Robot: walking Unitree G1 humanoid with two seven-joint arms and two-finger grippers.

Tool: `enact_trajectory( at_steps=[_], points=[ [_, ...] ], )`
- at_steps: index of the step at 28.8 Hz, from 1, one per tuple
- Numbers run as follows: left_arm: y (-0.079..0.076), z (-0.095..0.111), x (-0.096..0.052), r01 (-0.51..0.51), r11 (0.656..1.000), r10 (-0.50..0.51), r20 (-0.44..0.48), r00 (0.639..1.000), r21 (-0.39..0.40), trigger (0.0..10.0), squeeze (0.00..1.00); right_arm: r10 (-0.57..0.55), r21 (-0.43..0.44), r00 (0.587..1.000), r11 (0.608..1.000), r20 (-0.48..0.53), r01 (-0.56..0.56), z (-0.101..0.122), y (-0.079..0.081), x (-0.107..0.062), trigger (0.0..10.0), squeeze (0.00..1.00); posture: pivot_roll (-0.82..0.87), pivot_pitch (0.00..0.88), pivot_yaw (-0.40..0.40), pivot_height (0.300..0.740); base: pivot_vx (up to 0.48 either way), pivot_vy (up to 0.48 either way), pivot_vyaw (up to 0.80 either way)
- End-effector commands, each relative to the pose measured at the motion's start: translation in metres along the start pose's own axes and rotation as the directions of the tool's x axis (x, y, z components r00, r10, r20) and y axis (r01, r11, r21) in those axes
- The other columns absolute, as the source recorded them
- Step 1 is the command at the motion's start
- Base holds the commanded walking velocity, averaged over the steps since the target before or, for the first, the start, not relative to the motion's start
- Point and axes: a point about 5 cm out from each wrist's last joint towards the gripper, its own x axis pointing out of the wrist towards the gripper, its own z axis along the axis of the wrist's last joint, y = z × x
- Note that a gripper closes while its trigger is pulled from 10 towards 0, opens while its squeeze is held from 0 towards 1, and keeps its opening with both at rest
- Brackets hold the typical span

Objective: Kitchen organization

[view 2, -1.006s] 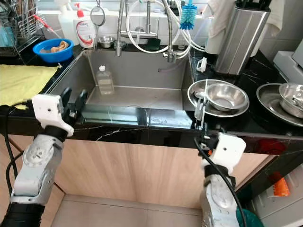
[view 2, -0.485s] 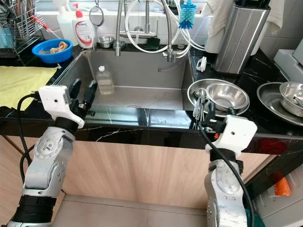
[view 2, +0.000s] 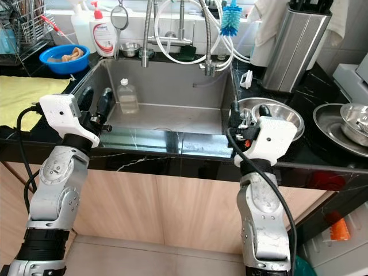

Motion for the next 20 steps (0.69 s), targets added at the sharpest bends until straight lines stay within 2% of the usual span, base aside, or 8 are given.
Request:
enact_trajectory(
  at_steps=[1, 4, 6, 7, 13, 16, 17, 20],
  points=[
    [-0.002, -0.002, -0.001, 0.007, 1.0, -0.007, -0.004, 1.0, 0.003, 10.0, 0.0, 0.001, -0.005, 1.0, 1.0, -0.022, -0.001, -0.002, 0.0, -0.003, 10.0, 1.0, 0.04, 0.0, -0.038, 0.74, 0.0, 0.0, 0.0],
    [0.0, -0.006, -0.004, -0.001, 1.0, 0.001, -0.013, 1.0, 0.001, 10.0, 0.0, -0.014, -0.024, 0.999, 1.0, -0.03, 0.013, -0.003, -0.003, -0.011, 10.0, 1.0, 0.02, 0.0, -0.041, 0.74, 0.0, 0.0, 0.0],
    [0.0, -0.007, -0.005, -0.007, 1.0, 0.007, -0.018, 1.0, -0.001, 10.0, 0.0, -0.017, -0.093, 1.0, 0.996, -0.017, 0.015, 0.001, -0.004, -0.014, 10.0, 1.0, 0.01, 0.0, -0.043, 0.74, 0.0, 0.0, 0.0],
    [-0.001, -0.009, -0.006, -0.01, 1.0, 0.01, -0.021, 1.0, -0.004, 10.0, 0.0, -0.035, -0.119, 0.999, 0.992, -0.008, 0.034, 0.004, -0.006, -0.018, 10.0, 0.0, 0.01, 0.0, -0.045, 0.74, 0.0, 0.0, 0.0],
    [-0.002, -0.013, -0.01, -0.007, 1.0, 0.007, -0.035, 0.999, -0.005, 10.0, 0.0, -0.092, -0.171, 0.996, 0.981, 0.021, 0.094, 0.017, -0.014, -0.036, 10.0, 0.0, 0.0, 0.0, -0.046, 0.74, 0.0, 0.0, 0.0],
    [-0.001, -0.014, -0.011, -0.005, 1.0, 0.005, -0.041, 0.999, 0.0, 10.0, 0.0, -0.129, -0.199, 0.99, 0.973, -0.054, 0.116, 0.006, -0.022, -0.055, 10.0, 0.0, -0.01, 0.0, -0.044, 0.74, 0.0, 0.0, 0.0],
    [-0.001, -0.015, -0.011, -0.002, 1.0, 0.002, -0.044, 0.999, 0.003, 10.0, 0.0, -0.15, -0.195, 0.983, 0.973, -0.106, 0.127, -0.005, -0.027, -0.062, 10.0, 0.0, -0.01, 0.0, -0.042, 0.74, 0.0, 0.0, 0.0],
    [-0.004, -0.015, -0.01, 0.014, 1.0, -0.014, -0.044, 0.999, 0.009, 10.0, 0.0, -0.158, -0.188, 0.978, 0.973, -0.137, 0.131, -0.015, -0.031, -0.063, 10.0, 0.0, -0.01, 0.0, -0.04, 0.74, 0.0, 0.0, 0.0]
  ],
)
